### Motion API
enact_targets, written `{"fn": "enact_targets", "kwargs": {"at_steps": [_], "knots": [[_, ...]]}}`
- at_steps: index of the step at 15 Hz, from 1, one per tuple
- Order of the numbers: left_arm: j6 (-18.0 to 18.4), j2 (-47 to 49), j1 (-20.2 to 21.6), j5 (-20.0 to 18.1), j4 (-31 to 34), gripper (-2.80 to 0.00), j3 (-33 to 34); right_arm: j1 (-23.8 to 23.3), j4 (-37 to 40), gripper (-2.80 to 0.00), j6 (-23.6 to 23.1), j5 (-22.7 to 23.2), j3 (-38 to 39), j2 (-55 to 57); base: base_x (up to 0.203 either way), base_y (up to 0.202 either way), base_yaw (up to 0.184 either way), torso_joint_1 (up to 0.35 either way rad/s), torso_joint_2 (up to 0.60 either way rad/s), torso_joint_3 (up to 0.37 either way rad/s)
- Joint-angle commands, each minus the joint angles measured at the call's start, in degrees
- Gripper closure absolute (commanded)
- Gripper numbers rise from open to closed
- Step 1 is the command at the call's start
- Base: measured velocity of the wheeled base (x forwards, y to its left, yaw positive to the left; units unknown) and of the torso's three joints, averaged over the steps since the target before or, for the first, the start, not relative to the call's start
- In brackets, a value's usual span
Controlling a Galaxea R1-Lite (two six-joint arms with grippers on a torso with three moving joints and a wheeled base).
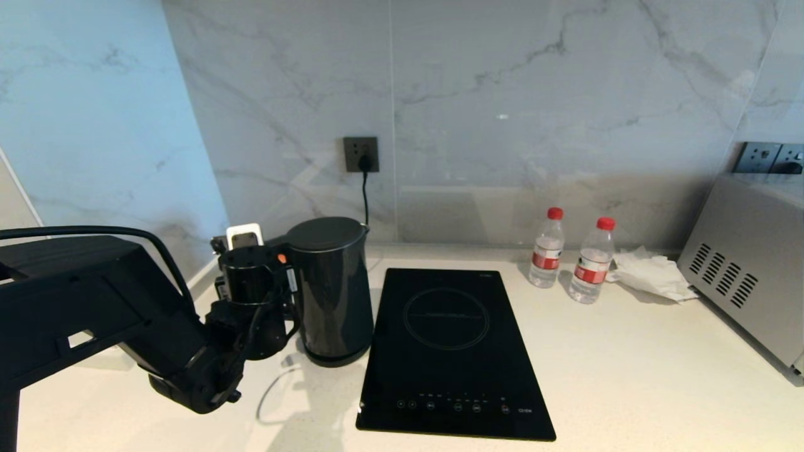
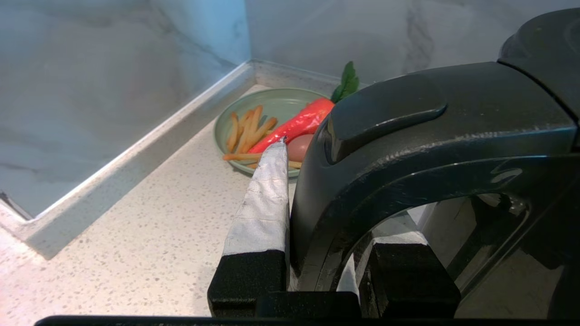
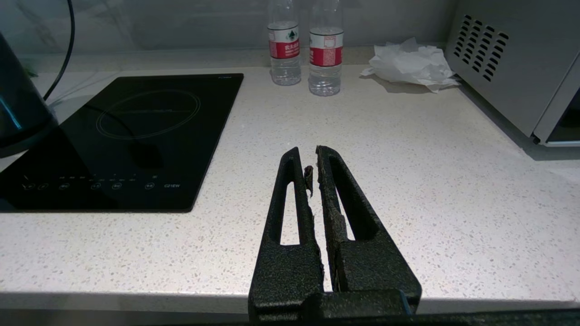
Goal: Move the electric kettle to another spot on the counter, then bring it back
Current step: Pick up the kettle
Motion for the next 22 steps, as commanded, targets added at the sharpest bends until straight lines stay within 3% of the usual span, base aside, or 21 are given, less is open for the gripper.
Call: {"fn": "enact_targets", "kwargs": {"at_steps": [1, 15, 22], "knots": [[-0.1, -0.9, -0.1, 0.3, -0.6, 0.0, -0.4, 0.0, 0.0, 0.0, 0.0, 0.0, 0.0, 0.0, 0.0, 0.0, 0.0, 0.0, 0.0, 0.0], [-0.1, -2.0, 0.5, 0.0, 1.2, 0.0, -2.6, 0.1, 0.0, 0.0, 0.0, 0.0, 0.0, 0.0, 0.0, 0.0, 0.0, 0.0, 0.0, 0.0], [-0.1, -1.2, 5.5, -2.0, 1.2, 0.0, -3.7, 0.0, 0.0, 0.0, 0.0, 0.0, 0.0, 0.0, 0.0, 0.0, 0.0, 0.0, 0.0, 0.0]]}}
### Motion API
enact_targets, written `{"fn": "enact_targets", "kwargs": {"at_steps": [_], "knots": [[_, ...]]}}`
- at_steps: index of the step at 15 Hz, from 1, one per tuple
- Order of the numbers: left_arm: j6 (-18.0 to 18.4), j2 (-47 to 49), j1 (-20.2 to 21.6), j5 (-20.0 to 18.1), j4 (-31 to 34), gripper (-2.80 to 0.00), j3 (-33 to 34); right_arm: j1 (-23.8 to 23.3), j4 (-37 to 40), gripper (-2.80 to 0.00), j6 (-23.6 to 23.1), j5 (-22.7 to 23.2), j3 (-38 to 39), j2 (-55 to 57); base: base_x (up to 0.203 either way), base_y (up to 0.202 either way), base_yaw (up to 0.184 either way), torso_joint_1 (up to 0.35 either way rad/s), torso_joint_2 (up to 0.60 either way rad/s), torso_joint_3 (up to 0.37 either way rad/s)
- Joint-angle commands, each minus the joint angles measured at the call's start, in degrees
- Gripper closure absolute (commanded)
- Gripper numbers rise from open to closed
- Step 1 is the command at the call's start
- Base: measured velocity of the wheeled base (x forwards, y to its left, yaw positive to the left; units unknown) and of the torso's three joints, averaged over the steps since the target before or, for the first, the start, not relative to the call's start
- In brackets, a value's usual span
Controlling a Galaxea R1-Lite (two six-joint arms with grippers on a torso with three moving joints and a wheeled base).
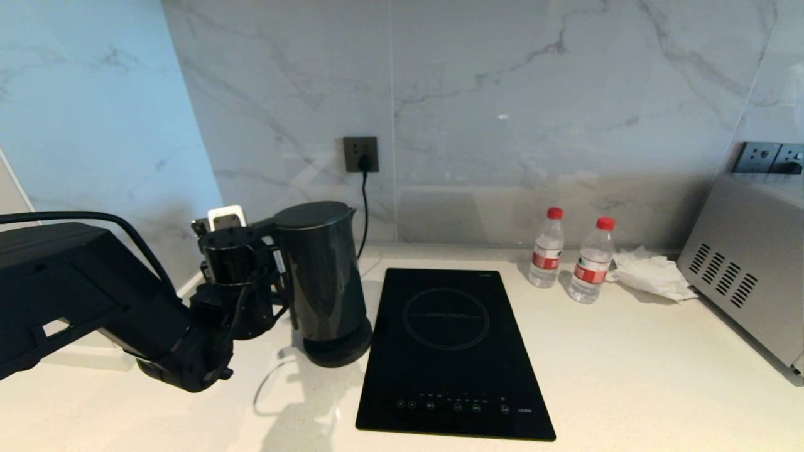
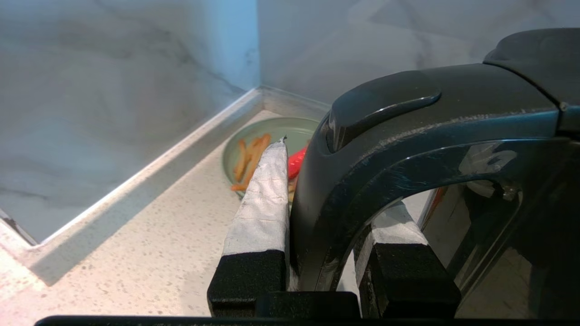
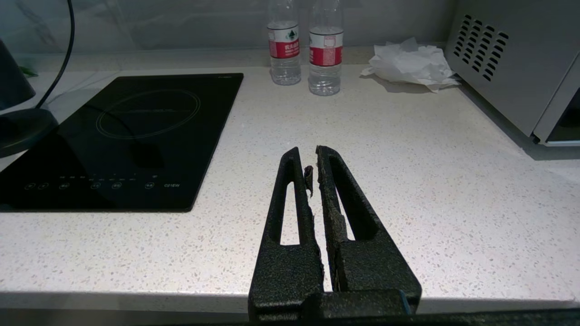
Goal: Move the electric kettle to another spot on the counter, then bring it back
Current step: Pick up the kettle, then place it by the sink
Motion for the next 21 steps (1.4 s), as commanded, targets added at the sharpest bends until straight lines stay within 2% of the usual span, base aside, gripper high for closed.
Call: {"fn": "enact_targets", "kwargs": {"at_steps": [1, 21], "knots": [[0.0, 0.4, 2.2, -0.8, -0.4, 0.0, -0.2, 0.0, -0.1, 0.0, 0.0, 0.0, 0.0, 0.0, 0.0, 0.0, 0.0, 0.0, 0.0, 0.0], [-0.7, 0.9, 20.0, -11.4, -0.9, 0.0, 2.5, 0.0, 0.0, 0.0, 0.0, 0.0, 0.0, 0.0, 0.0, 0.0, 0.0, 0.0, 0.0, 0.0]]}}
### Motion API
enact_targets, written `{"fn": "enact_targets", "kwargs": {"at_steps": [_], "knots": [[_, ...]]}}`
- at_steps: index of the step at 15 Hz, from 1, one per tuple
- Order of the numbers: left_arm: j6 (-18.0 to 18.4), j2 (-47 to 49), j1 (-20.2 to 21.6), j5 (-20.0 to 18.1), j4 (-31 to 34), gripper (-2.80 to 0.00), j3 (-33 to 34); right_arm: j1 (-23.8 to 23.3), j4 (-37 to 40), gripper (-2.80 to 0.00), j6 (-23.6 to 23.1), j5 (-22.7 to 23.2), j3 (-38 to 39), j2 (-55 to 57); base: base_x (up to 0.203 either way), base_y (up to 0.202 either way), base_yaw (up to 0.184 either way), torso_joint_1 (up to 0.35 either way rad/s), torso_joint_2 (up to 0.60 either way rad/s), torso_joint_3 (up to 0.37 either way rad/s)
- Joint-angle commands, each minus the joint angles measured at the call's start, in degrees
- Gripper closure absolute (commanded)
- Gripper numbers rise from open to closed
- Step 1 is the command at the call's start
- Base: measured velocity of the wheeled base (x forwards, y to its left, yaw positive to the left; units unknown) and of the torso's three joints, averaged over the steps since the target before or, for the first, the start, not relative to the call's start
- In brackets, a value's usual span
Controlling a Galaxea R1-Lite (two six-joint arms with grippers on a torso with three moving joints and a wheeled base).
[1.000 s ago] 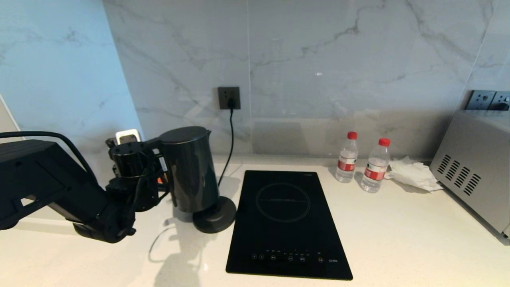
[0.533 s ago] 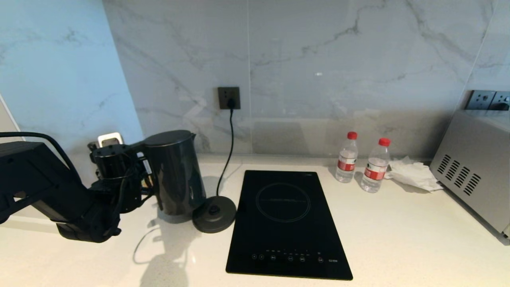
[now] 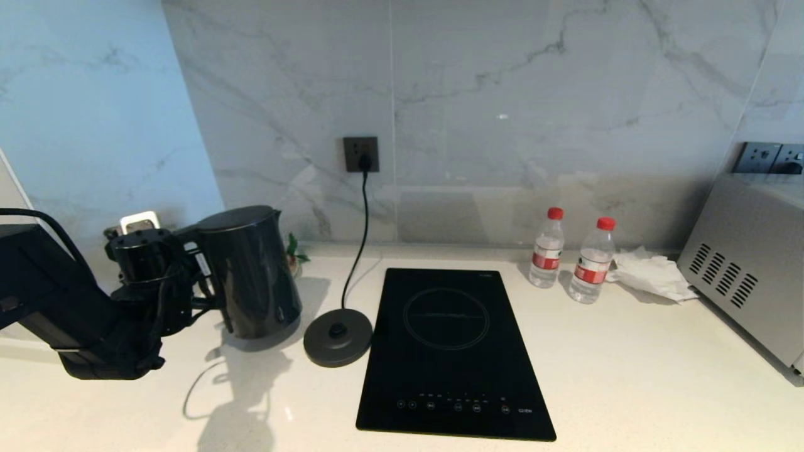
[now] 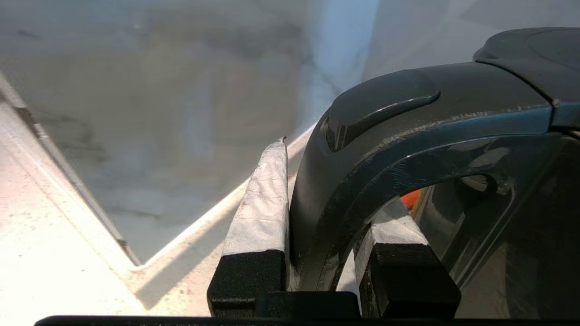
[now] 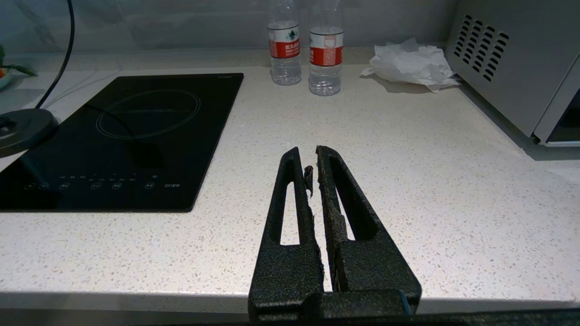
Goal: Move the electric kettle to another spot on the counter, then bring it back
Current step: Place it by the sink
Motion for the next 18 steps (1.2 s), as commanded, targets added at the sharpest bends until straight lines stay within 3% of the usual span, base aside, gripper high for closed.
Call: {"fn": "enact_targets", "kwargs": {"at_steps": [1, 9, 12, 18], "knots": [[-0.1, 0.1, 1.5, -0.8, -0.6, 0.0, 1.1, 0.0, -0.1, 0.0, 0.0, 0.0, 0.0, 0.0, 0.0, 0.0, 0.0, 0.0, 0.0, 0.0], [-0.1, 1.3, 6.0, -5.3, -6.4, 0.0, 5.4, 0.1, 0.0, 0.0, 0.0, 0.0, 0.0, 0.0, 0.0, 0.0, 0.0, 0.0, 0.0, 0.0], [-0.1, 1.0, 7.5, -9.1, -8.4, 0.0, 8.1, 0.0, 0.0, 0.0, 0.0, 0.0, 0.0, 0.0, 0.0, 0.0, 0.0, 0.0, 0.0, 0.0], [0.1, 2.5, 9.0, -10.6, -14.2, 0.0, 11.2, 0.0, -0.1, 0.0, 0.0, 0.0, 0.0, 0.0, 0.0, 0.0, 0.0, 0.0, 0.0, 0.0]]}}
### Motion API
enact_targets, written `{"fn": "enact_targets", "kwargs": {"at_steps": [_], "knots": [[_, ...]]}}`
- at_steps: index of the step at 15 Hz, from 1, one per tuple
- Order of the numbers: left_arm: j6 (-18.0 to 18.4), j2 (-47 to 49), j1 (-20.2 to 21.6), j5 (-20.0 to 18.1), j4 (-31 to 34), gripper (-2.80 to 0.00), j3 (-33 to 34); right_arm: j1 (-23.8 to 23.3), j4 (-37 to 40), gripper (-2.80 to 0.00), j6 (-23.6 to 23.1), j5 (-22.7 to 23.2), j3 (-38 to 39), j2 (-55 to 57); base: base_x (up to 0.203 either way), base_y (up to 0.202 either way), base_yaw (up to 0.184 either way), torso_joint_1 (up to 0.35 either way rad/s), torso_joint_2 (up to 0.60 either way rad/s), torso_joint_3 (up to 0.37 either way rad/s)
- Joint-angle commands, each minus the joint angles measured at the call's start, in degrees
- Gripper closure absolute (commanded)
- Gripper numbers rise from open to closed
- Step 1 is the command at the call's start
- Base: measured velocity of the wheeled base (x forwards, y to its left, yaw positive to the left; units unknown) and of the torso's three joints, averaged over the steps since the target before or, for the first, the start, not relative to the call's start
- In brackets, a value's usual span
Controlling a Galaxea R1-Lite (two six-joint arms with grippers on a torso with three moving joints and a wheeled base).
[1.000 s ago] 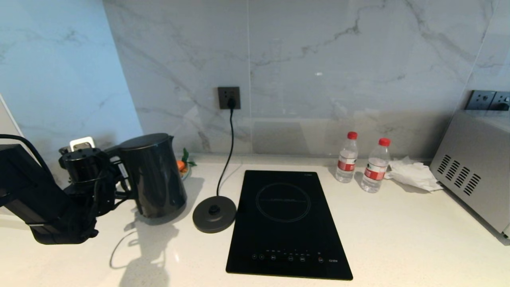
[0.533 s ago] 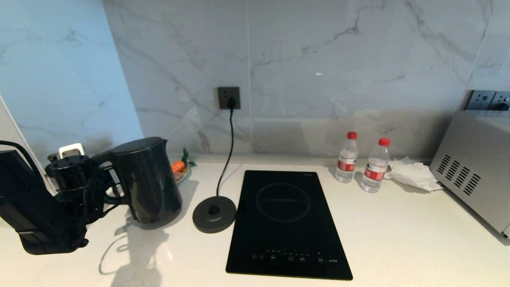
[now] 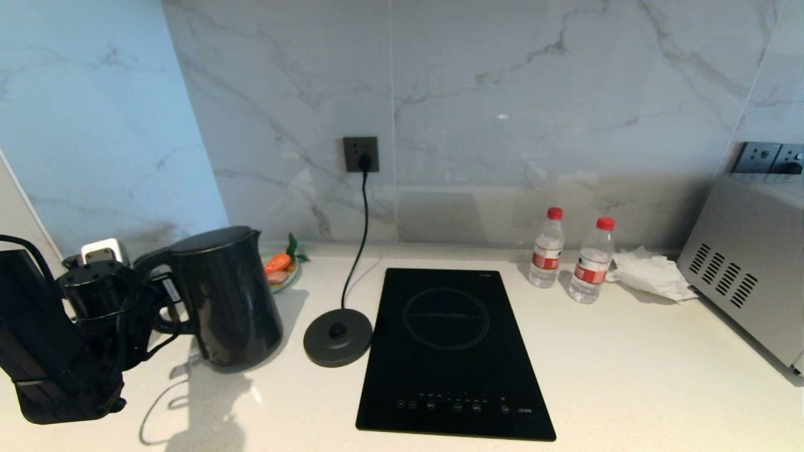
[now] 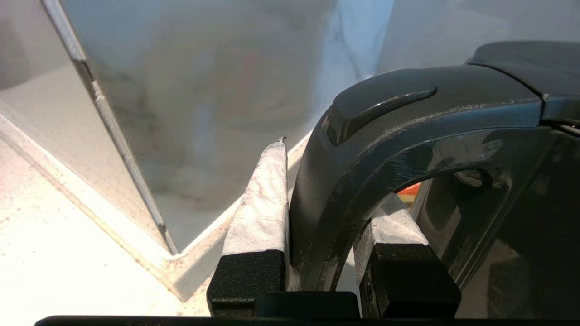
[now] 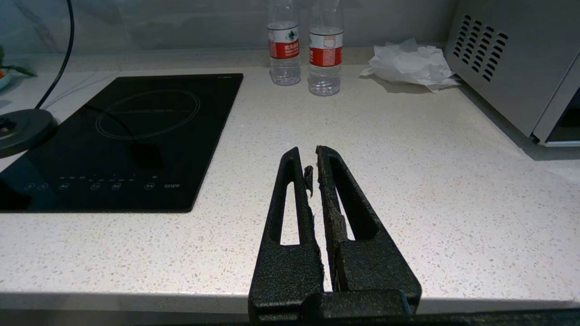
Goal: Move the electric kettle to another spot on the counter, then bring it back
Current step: Place it by the sink
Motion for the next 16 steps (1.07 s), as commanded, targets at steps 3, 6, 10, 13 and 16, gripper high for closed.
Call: {"fn": "enact_targets", "kwargs": {"at_steps": [3, 6, 10, 13, 16], "knots": [[-0.1, 1.2, 2.4, -1.0, -0.8, 0.0, 0.3, 0.0, 0.0, 0.0, 0.0, 0.0, 0.0, 0.0, 0.0, 0.0, 0.0, 0.0, 0.0, 0.0], [-0.1, 1.4, 4.2, -2.6, -0.8, 0.0, 0.2, 0.0, 0.0, 0.0, 0.0, 0.0, 0.0, 0.0, 0.0, 0.0, 0.0, 0.0, 0.0, 0.0], [-0.1, 2.7, 5.4, -3.7, -2.7, 0.0, 0.0, 0.0, 0.0, 0.0, 0.0, 0.0, 0.0, 0.0, 0.0, 0.0, 0.0, 0.0, 0.0, 0.0], [-0.1, 2.8, 6.4, -4.9, -3.0, 0.0, 0.4, 0.0, 0.1, 0.0, 0.0, 0.0, 0.0, 0.0, 0.0, 0.0, 0.0, 0.0, 0.0, 0.0], [-0.1, 2.3, 6.9, -8.5, -3.0, 0.0, 3.0, 0.1, 0.0, 0.0, 0.0, 0.0, 0.0, 0.0, 0.0, 0.0, 0.0, 0.0, 0.0, 0.0]]}}
